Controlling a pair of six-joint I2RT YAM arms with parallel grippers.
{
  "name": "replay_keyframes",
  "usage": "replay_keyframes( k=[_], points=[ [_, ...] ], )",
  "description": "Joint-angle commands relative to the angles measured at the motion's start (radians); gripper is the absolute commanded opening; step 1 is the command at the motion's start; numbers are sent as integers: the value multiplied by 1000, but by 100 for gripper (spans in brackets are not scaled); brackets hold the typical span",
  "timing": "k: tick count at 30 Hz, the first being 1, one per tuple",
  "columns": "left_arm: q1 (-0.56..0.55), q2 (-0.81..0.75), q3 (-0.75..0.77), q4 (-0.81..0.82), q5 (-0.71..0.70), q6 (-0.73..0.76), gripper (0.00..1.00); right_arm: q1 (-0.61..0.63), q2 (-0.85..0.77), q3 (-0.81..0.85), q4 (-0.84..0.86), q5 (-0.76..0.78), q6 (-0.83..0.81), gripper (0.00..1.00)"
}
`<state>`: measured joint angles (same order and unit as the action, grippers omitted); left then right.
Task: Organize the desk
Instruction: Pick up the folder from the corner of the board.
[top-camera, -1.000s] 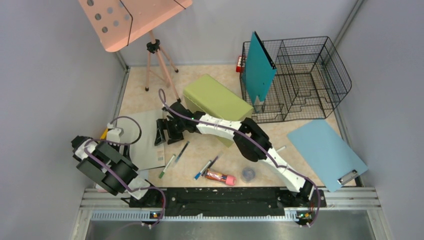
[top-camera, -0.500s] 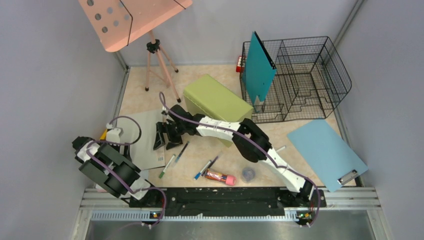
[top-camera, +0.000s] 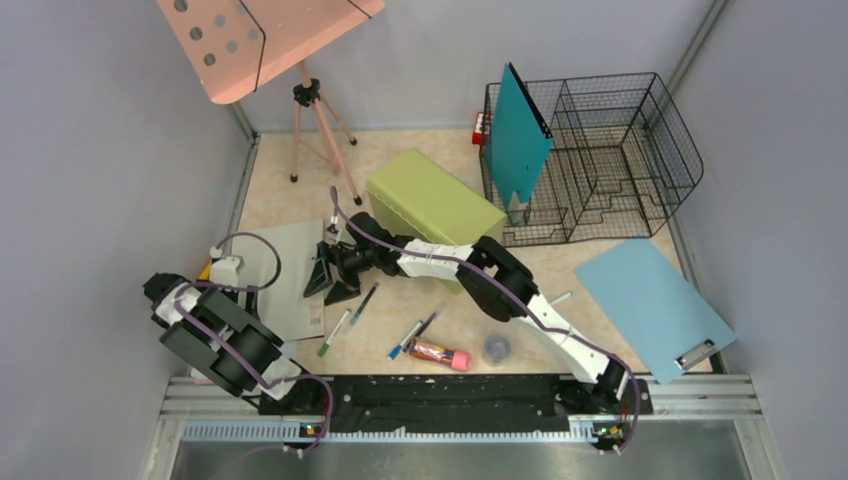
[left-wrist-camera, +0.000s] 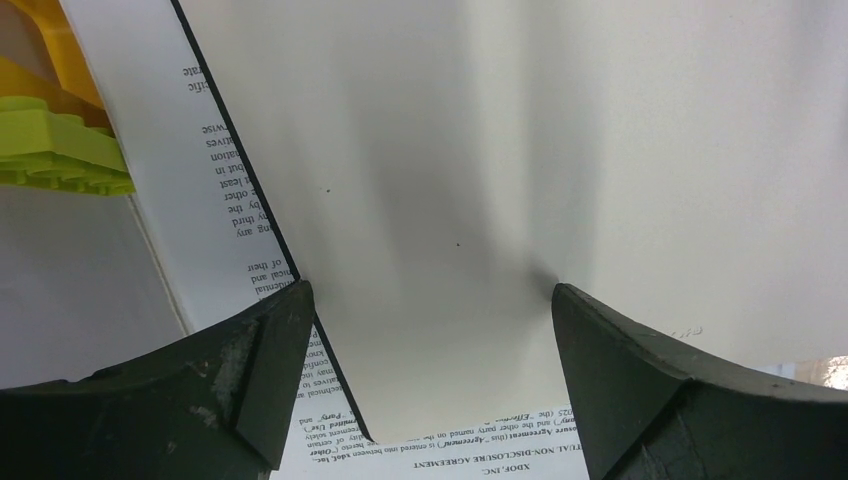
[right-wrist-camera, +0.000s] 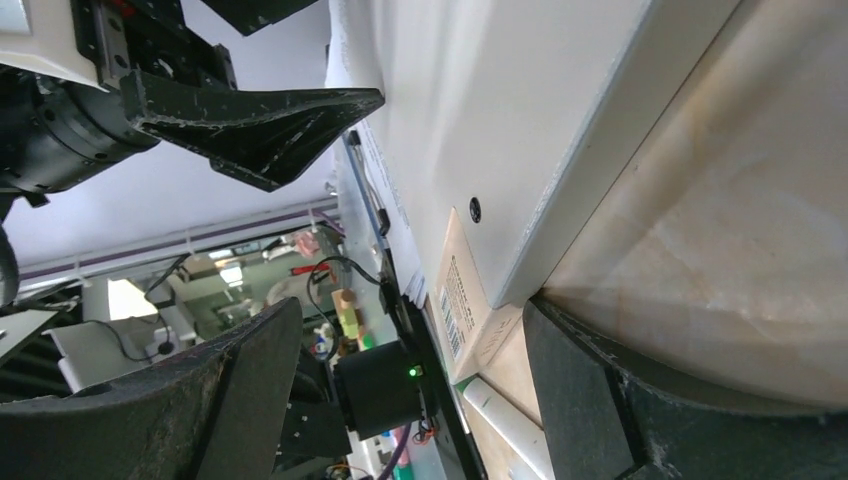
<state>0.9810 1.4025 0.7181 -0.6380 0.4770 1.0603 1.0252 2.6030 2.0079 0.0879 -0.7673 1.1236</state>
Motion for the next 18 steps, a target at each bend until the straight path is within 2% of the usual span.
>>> replay_keyframes(
  k=[1,13,18],
  points=[
    [-16,39,-80,-114,13,-2,92,46,36,23,246,-37,45,80],
    [-16,52,-73,-121,15,5,92,23,-4,62,375,-101,-1,80],
    [-16,53,-74,-121,13,6,92,16,-17,80,326,-104,-56,80]
  ],
)
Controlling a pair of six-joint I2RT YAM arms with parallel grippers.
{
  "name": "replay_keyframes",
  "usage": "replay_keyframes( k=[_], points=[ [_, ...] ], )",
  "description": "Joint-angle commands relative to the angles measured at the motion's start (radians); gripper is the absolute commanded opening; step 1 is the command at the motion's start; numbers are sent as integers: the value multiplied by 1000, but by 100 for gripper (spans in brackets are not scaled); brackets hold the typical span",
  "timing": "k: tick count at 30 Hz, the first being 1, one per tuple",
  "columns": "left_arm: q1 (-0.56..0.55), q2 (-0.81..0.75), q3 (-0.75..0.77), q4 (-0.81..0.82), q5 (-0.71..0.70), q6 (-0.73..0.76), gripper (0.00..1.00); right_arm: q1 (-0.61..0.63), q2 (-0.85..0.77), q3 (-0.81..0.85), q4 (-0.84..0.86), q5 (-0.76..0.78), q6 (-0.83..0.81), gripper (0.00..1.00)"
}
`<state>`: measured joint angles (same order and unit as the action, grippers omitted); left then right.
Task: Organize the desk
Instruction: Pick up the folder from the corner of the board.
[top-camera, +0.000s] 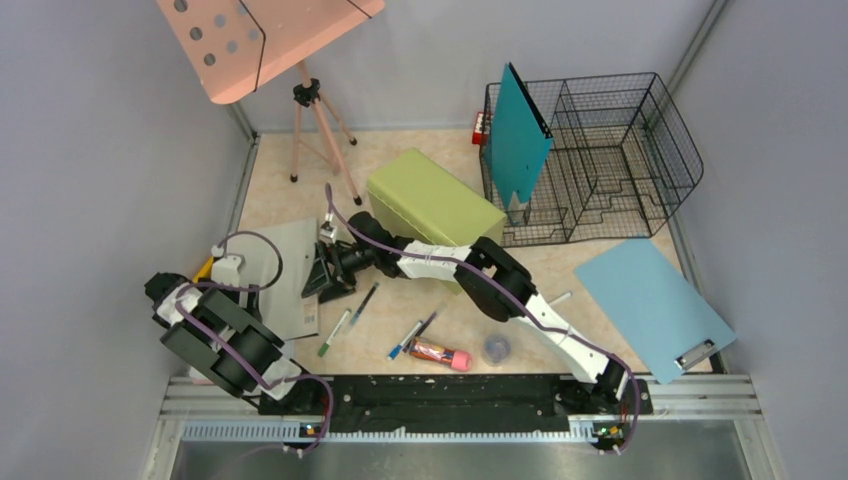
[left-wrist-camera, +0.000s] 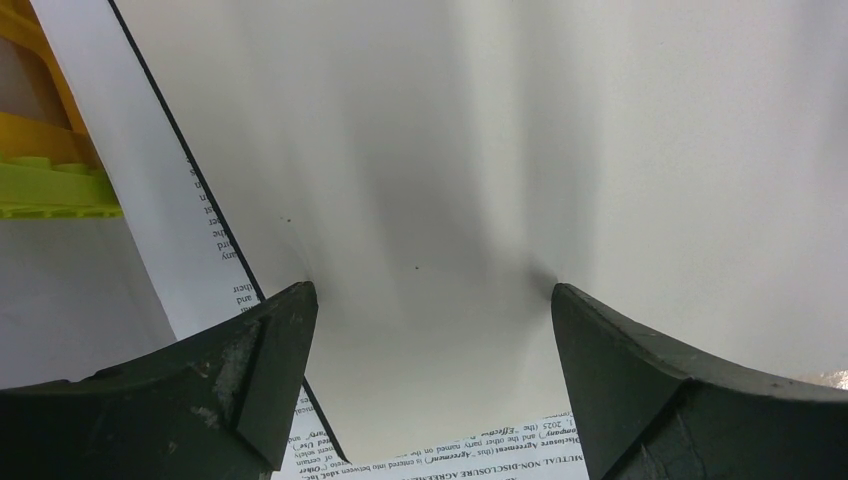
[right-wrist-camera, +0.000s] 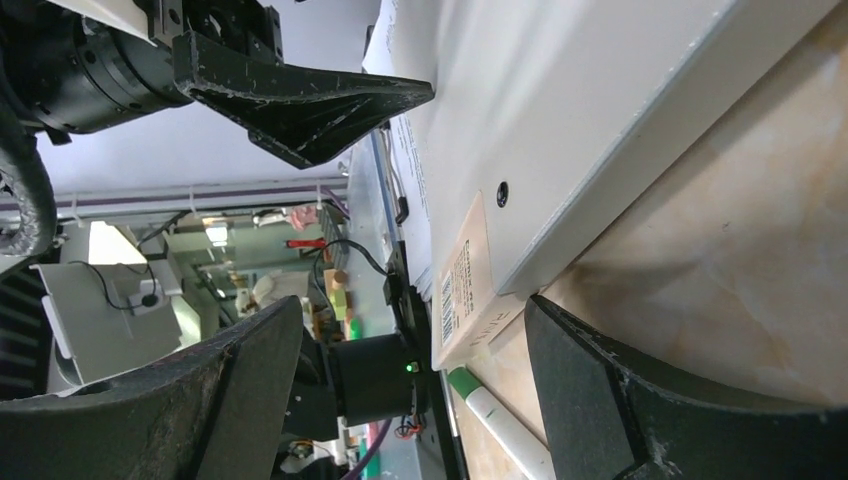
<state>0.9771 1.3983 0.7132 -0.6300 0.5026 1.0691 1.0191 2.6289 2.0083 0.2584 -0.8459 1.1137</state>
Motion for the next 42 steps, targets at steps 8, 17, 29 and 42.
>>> replay_keyframes(
  k=[8,17,29,42],
  points=[
    [-12,58,-62,-138,-8,-11,92,18,-98,145,-382,184,-458,80],
    [-9,-105,-16,-243,48,52,96,-5,-181,127,-546,281,-691,83],
    [-128,-491,10,-549,86,355,98,-42,-166,298,-679,435,-944,89],
    [-598,-734,-121,-523,-93,291,98,-93,-156,243,-667,354,-850,89]
  ],
)
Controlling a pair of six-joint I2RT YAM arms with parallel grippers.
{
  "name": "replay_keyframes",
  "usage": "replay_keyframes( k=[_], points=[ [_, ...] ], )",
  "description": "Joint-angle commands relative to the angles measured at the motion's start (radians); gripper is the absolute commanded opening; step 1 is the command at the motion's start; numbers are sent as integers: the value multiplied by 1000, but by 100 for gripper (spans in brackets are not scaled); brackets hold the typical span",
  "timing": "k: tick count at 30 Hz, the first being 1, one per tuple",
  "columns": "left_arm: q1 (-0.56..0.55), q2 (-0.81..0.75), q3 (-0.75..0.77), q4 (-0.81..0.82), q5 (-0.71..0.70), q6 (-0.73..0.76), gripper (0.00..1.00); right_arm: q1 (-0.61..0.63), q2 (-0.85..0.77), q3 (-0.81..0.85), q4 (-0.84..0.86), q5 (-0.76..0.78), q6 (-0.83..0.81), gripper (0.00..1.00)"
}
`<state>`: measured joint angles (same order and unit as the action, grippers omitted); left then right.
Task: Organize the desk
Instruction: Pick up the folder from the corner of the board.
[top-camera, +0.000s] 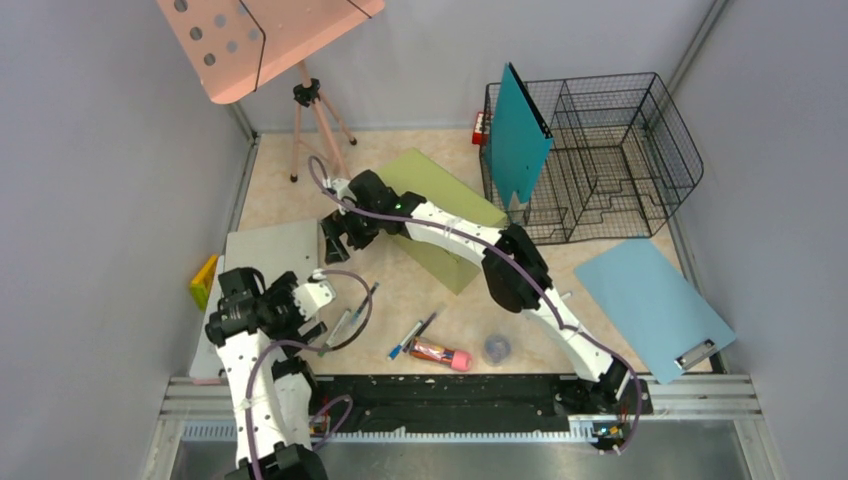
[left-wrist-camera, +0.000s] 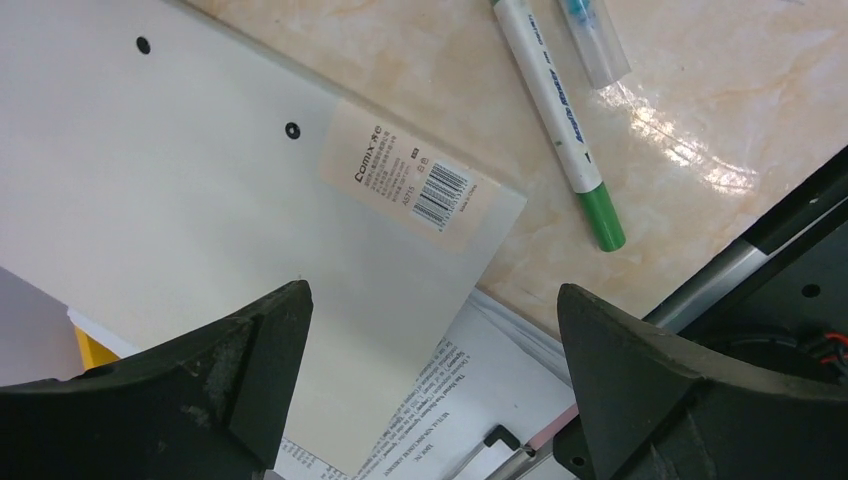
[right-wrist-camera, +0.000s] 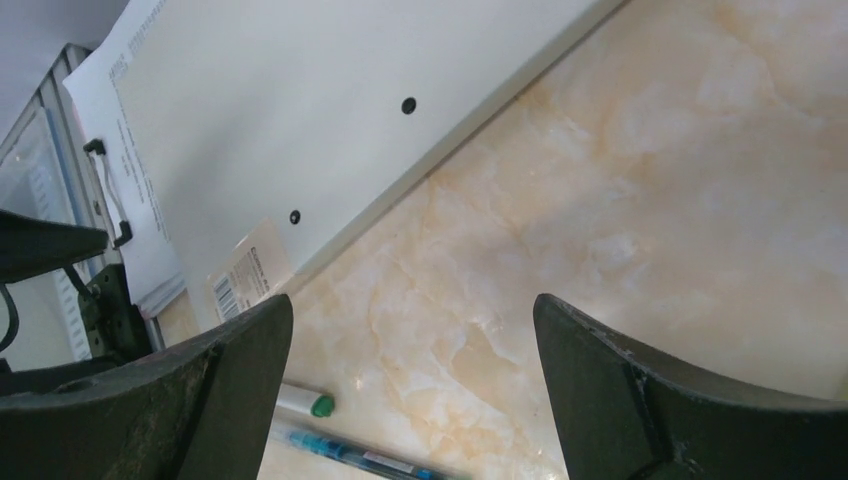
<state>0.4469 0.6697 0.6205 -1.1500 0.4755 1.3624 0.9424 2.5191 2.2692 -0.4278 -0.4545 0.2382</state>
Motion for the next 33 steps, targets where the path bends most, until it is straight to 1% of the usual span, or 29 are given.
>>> replay_keyframes(
  k=[1,6,10,13,18,20,25,30,33],
  points=[
    [-94,-7,-35,0,-87,-8,98,-16,-48,-23,21,-41,28,89],
    [-212,-28,-75,39,-175,-57,98,-17,-48,-35,26,-70,42,89],
    [-270,-42,-126,115,-230,-76,98,-17,-49,-58,39,-96,54,89],
    [-305,-84,-183,181,-290,-68,98,-16,-48,-67,39,-111,58,89],
    [-316,-151,-259,234,-347,-20,97,-16,-48,-58,31,-116,58,89],
    [-316,-154,-267,246,-362,-18,94,-17,-47,-53,31,-117,59,89],
    [-316,-172,-264,263,-362,-23,89,-17,-43,-52,27,-118,59,89],
    [-316,-237,-287,303,-349,-17,83,-16,-43,-57,26,-118,60,89],
    [-316,-274,-318,313,-344,10,83,-17,-42,-57,26,-118,61,89]
  ],
)
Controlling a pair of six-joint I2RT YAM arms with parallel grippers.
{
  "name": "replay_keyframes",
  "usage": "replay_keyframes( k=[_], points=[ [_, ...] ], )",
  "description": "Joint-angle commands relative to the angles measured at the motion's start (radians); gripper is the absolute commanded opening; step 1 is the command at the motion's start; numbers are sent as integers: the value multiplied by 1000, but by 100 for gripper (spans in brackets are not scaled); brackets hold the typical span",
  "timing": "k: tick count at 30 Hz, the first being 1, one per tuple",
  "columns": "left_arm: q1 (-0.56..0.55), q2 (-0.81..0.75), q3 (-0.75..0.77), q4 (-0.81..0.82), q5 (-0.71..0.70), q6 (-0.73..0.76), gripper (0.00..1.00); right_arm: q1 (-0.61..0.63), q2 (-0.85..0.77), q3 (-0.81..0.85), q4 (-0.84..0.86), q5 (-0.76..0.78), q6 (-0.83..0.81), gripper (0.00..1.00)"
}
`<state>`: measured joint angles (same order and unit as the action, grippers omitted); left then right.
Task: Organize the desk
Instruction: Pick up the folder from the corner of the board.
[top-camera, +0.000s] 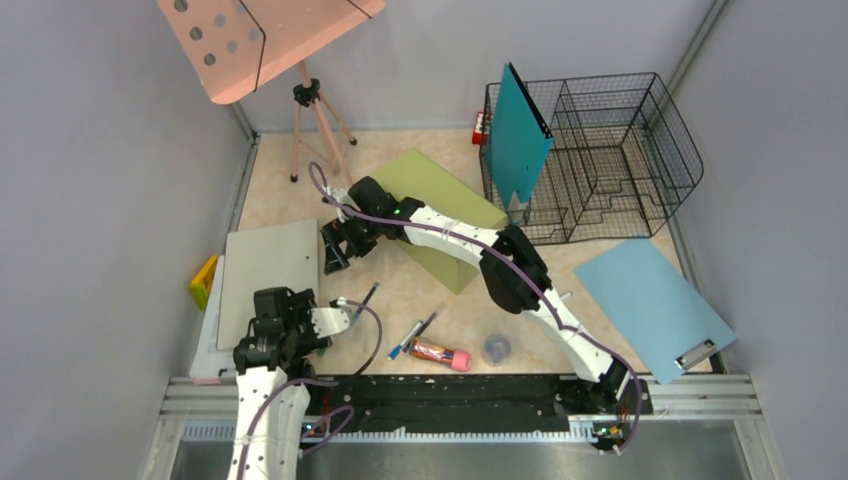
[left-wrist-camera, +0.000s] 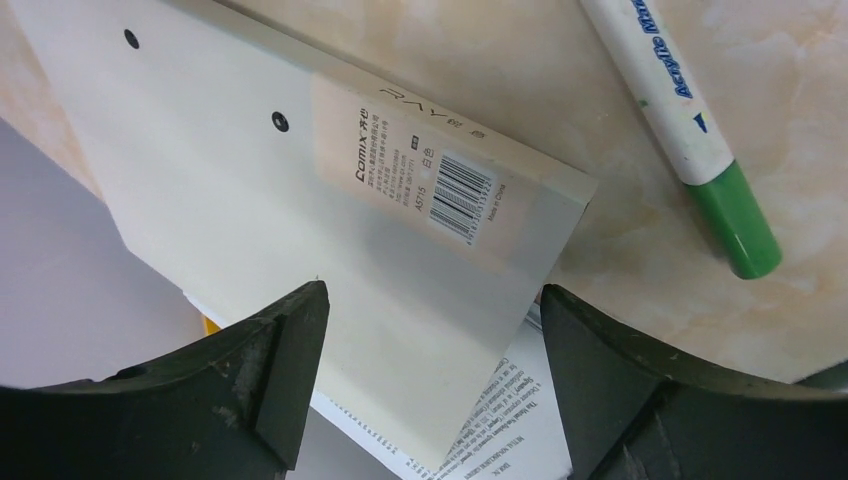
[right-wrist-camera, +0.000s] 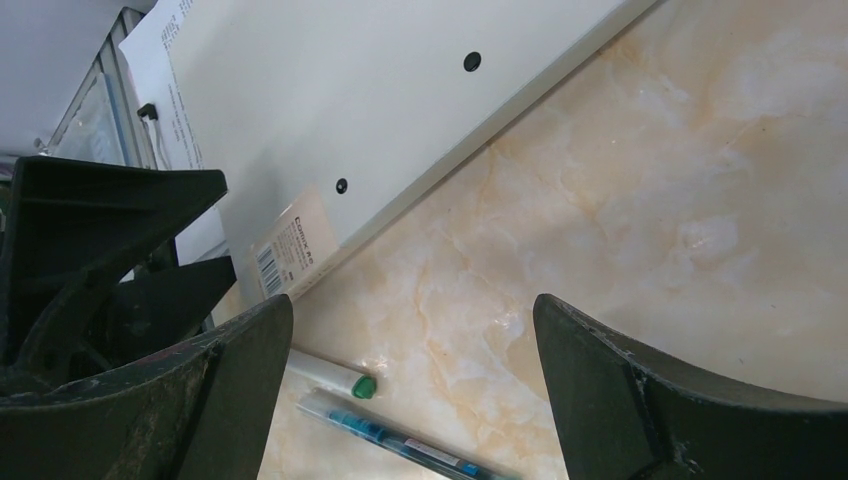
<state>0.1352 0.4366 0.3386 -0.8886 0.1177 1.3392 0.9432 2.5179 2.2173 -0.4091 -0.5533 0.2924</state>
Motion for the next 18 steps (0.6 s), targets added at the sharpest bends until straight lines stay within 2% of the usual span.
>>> replay_keyframes(
  k=[1,9,18],
  points=[
    [-5,-46,-42,51,12,40,83,-18,-40,-5,7,-20,7,89],
    [-5,-44,-78,80,0,56,83,-20,-30,0,13,-27,17,89],
    [-5,-133,-96,112,27,78,72,-24,-28,-7,16,-32,22,89]
  ],
)
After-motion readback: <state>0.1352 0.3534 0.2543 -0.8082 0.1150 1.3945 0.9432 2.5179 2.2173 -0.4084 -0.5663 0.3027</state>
